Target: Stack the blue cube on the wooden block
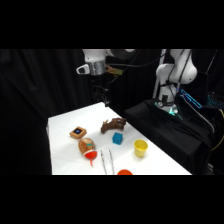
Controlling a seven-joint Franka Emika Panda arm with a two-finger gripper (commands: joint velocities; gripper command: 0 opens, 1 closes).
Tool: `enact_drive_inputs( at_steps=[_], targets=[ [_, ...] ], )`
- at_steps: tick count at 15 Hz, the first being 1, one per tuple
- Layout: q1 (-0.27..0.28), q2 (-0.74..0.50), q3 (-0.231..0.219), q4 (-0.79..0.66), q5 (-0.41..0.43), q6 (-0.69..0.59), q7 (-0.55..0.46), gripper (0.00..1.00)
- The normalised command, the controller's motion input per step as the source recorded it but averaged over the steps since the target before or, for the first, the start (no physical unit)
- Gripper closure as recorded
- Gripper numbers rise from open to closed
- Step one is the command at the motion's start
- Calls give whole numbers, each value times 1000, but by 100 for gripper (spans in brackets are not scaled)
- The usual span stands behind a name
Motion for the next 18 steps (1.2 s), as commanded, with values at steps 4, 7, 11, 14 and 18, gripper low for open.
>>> enact_drive_inputs(
  at_steps=[4, 7, 11, 14, 18],
  targets=[
    [-8, -40, 33, -61, -4, 80, -12, 0],
    [11, -99, 47, -150, 83, 205, -128, 0],
    [12, -93, 40, -203, 169, 278, -258, 0],
    [13, -94, 35, -244, 236, 303, -347, 0],
    [25, -58, 35, -216, 182, 285, -312, 0]
  ],
)
